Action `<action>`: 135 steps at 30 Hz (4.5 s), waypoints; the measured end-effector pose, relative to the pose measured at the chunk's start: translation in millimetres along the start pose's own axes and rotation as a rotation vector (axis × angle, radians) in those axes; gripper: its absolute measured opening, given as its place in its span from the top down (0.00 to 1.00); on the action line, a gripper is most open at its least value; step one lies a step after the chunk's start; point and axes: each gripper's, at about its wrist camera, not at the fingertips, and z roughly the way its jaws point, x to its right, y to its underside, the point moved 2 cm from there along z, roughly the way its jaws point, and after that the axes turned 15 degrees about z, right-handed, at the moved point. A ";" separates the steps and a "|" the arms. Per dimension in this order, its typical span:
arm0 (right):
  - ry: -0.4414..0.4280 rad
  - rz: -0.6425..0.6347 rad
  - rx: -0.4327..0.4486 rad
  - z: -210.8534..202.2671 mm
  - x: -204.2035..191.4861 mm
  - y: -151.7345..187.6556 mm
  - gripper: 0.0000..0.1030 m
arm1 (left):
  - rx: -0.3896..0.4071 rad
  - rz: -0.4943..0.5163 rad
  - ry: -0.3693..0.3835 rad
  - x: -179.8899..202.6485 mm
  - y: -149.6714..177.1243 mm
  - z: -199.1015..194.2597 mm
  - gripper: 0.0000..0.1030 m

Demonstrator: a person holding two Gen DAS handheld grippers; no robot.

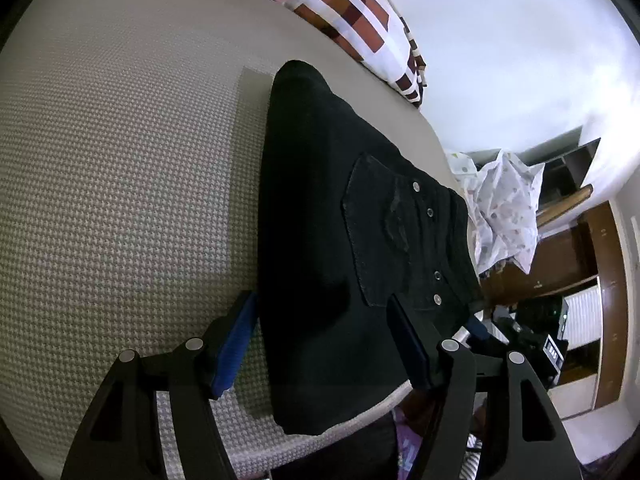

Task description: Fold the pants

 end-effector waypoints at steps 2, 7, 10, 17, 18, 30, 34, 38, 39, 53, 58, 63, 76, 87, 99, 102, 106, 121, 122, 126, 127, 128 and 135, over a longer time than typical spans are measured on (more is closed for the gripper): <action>0.009 0.011 0.023 3.3 1.0 -2.4 0.54 | -0.003 0.000 0.003 -0.3 0.4 0.1 0.35; 0.035 0.071 0.057 7.6 6.8 -11.3 0.83 | -0.010 -0.003 0.004 -0.5 0.4 -1.1 0.35; -0.012 0.122 0.047 2.6 10.1 -10.1 0.85 | -0.014 -0.004 -0.004 -1.6 0.5 -6.3 0.35; -0.083 0.272 -0.034 5.3 40.2 -4.0 0.88 | -0.018 0.008 -0.013 -0.8 -2.7 -9.5 0.34; -0.136 0.350 -0.051 10.0 58.5 -2.7 0.89 | -0.021 0.004 -0.011 -0.9 -2.4 -7.7 0.34; -0.179 0.386 -0.072 5.9 64.5 -5.4 0.88 | -0.017 0.006 -0.024 -1.7 -1.1 -5.4 0.34; -0.166 0.379 -0.080 5.2 62.1 -6.9 0.88 | -0.013 0.029 -0.046 1.8 -0.9 -5.0 0.34; -0.143 0.366 -0.081 -0.7 58.1 -8.2 0.86 | 0.019 0.069 -0.091 6.8 -3.7 -13.7 0.34; -0.122 0.345 -0.077 -4.0 55.6 -8.1 0.85 | 0.036 0.079 -0.100 7.9 -5.1 -17.3 0.34; 0.204 0.028 0.126 -29.8 13.7 -27.4 0.38 | 0.008 0.299 -0.440 22.1 -11.1 -20.8 0.34; 0.246 -0.026 0.134 -10.8 2.9 -38.7 0.32 | -0.017 0.401 -0.581 31.1 -11.3 -15.9 0.33; 0.257 -0.027 0.133 3.5 0.9 -46.7 0.25 | -0.020 0.432 -0.613 34.9 -11.2 -14.6 0.25; 0.337 -0.078 0.115 29.0 6.2 -47.6 0.20 | -0.056 0.437 -0.628 30.9 -20.8 -0.6 0.24; 0.372 -0.182 0.115 44.6 -3.5 -46.3 0.10 | -0.086 0.441 -0.631 22.6 -29.5 13.9 0.18; 0.146 -0.109 0.031 37.8 11.1 -59.2 0.11 | -0.122 0.334 -0.358 -0.9 -38.9 17.5 0.17; 0.138 -0.093 0.005 36.6 12.6 -66.4 0.08 | -0.127 0.325 -0.243 -4.4 -44.5 13.7 0.17; 0.102 -0.063 -0.056 39.3 12.8 -73.2 0.01 | -0.143 0.276 -0.081 -6.5 -50.0 15.9 0.17; 0.072 -0.032 -0.227 49.3 12.2 -84.1 0.00 | -0.245 0.287 0.151 0.9 -85.9 46.2 0.15; 0.064 -0.044 -0.252 51.4 11.5 -83.7 0.00 | -0.245 0.268 0.188 -2.3 -87.9 45.5 0.15; 0.014 -0.050 -0.350 55.3 10.7 -84.5 0.00 | -0.275 0.201 0.254 -19.0 -87.6 44.5 0.15; 0.013 -0.051 -0.366 55.3 11.6 -84.6 0.01 | -0.272 0.210 0.259 -18.4 -87.9 44.3 0.15; 0.016 -0.049 -0.378 54.9 12.9 -84.9 0.05 | -0.286 0.227 0.260 -16.5 -88.2 45.6 0.15; 0.070 0.040 -0.464 51.6 37.4 -105.2 0.52 | -0.325 0.289 0.212 2.1 -88.5 49.1 0.10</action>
